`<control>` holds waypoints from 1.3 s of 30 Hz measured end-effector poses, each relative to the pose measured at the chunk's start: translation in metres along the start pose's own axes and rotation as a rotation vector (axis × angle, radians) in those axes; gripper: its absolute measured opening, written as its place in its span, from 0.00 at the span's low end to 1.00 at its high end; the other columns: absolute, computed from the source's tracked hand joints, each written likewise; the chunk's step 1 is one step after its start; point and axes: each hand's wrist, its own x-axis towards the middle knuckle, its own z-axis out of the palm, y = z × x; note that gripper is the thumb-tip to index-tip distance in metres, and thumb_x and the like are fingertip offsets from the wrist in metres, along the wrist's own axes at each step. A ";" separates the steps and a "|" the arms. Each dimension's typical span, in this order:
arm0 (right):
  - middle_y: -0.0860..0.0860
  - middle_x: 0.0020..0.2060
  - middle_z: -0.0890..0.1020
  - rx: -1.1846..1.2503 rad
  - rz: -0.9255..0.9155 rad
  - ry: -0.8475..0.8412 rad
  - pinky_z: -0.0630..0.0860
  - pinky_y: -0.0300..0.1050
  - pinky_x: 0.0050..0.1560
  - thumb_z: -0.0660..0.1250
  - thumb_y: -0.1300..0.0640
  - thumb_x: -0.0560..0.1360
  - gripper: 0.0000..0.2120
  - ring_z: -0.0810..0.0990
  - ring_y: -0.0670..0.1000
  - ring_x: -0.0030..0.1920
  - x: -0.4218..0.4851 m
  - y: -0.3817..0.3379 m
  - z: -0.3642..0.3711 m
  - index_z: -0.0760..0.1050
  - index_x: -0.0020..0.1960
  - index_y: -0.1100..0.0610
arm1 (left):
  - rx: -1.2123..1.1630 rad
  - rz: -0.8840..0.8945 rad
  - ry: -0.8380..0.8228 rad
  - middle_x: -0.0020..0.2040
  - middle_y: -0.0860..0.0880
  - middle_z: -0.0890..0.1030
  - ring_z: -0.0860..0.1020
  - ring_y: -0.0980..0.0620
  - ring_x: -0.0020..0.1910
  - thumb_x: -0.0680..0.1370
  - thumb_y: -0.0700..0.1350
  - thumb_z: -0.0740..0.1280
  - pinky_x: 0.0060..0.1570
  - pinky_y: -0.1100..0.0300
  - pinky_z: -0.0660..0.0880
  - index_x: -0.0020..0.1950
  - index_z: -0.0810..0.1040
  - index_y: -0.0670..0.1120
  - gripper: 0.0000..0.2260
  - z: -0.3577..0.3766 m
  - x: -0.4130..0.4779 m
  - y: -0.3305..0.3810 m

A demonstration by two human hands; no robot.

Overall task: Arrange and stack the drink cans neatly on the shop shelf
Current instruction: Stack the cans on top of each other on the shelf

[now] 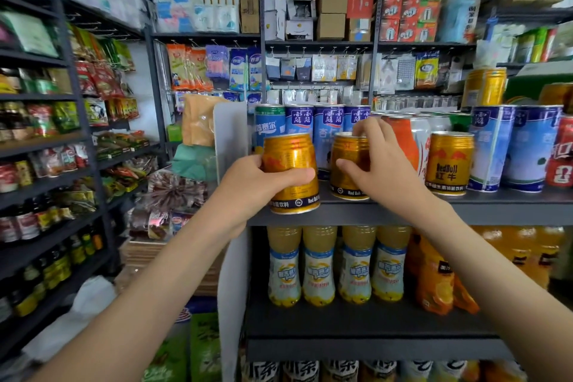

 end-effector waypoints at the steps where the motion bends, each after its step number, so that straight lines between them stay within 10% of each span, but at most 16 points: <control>1: 0.53 0.63 0.67 0.036 -0.005 -0.007 0.64 0.38 0.52 0.69 0.56 0.74 0.18 0.67 0.49 0.58 -0.001 -0.002 0.001 0.63 0.57 0.55 | -0.014 0.002 -0.007 0.48 0.53 0.85 0.82 0.53 0.50 0.57 0.55 0.80 0.57 0.50 0.76 0.53 0.81 0.52 0.26 -0.001 -0.002 0.000; 9: 0.41 0.42 0.73 0.318 0.235 -0.076 0.70 0.24 0.34 0.74 0.52 0.70 0.33 0.74 0.38 0.38 -0.006 -0.011 0.004 0.58 0.66 0.54 | -0.076 0.010 0.003 0.46 0.54 0.85 0.83 0.56 0.46 0.58 0.54 0.75 0.52 0.56 0.78 0.50 0.79 0.53 0.22 0.005 -0.016 0.003; 17: 0.42 0.51 0.80 0.548 0.284 -0.029 0.75 0.40 0.55 0.78 0.49 0.65 0.27 0.78 0.42 0.52 -0.044 -0.002 -0.040 0.70 0.60 0.48 | -0.089 0.075 0.103 0.46 0.54 0.85 0.83 0.57 0.44 0.55 0.56 0.74 0.43 0.60 0.77 0.51 0.80 0.52 0.25 0.049 -0.043 0.021; 39: 0.39 0.48 0.82 0.447 0.501 -0.035 0.77 0.32 0.45 0.78 0.50 0.59 0.29 0.80 0.35 0.47 -0.205 0.271 -0.399 0.70 0.57 0.43 | 0.028 0.165 -0.310 0.50 0.65 0.82 0.80 0.61 0.52 0.49 0.65 0.76 0.59 0.54 0.73 0.48 0.77 0.71 0.28 0.438 -0.055 0.149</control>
